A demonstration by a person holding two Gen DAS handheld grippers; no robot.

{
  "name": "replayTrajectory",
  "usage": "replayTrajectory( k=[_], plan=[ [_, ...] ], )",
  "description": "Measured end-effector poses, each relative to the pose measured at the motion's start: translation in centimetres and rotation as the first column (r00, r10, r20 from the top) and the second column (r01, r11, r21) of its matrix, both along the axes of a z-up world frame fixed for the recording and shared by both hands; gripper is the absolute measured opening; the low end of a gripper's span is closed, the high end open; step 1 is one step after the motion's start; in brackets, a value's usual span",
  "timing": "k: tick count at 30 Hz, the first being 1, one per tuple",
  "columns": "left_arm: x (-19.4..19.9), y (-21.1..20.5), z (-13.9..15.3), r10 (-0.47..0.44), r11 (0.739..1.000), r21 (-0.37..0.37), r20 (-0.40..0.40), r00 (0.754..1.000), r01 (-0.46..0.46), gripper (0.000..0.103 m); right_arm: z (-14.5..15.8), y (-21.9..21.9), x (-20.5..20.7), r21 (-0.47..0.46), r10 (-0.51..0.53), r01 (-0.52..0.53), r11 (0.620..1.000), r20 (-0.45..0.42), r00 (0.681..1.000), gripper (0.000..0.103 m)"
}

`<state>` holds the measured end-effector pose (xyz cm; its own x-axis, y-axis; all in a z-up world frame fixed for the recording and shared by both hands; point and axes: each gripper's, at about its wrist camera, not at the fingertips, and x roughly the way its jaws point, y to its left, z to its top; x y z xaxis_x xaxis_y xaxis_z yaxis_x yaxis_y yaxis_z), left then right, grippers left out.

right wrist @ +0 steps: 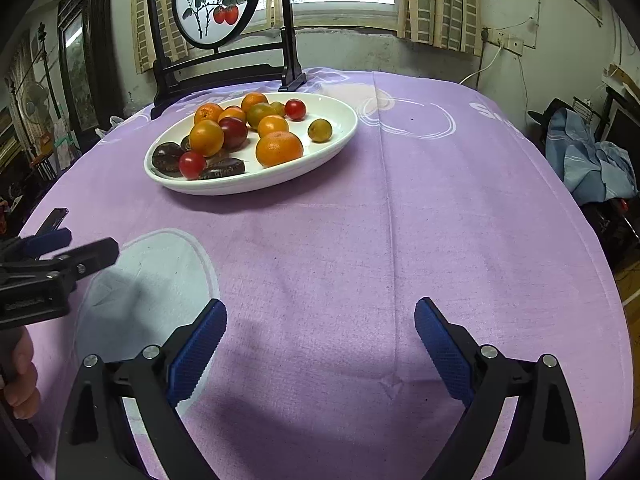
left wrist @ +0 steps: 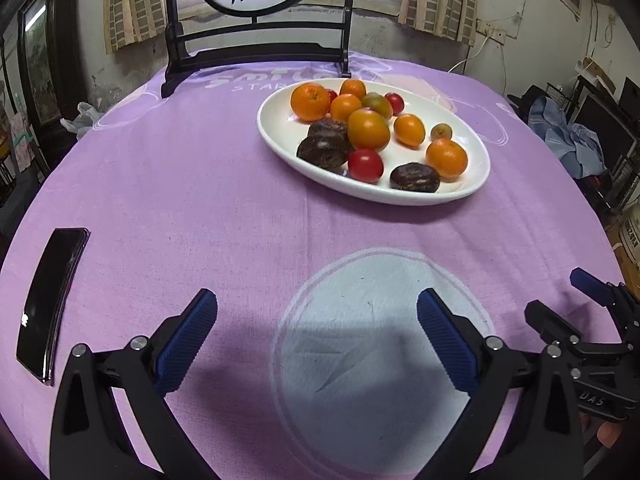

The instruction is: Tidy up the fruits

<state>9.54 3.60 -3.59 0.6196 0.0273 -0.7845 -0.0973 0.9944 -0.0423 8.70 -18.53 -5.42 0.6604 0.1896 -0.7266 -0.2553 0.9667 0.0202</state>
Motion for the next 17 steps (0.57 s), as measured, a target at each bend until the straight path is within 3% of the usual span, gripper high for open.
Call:
replayTrajectory(
  k=[8,17],
  plan=[
    [0.8,0.0,-1.8,-0.014,1.000,-0.010,-0.051,0.999,0.013,0.098,-0.3,0.1,0.0,-0.018,0.005,-0.005,1.000,-0.009,1.000,0.096],
    [0.3,-0.4,-1.5,-0.011,1.000,0.023,-0.030,0.999,0.012,0.098,-0.2,0.0,-0.1,-0.020,0.004,-0.004,1.000,-0.012,1.000,0.096]
  ],
)
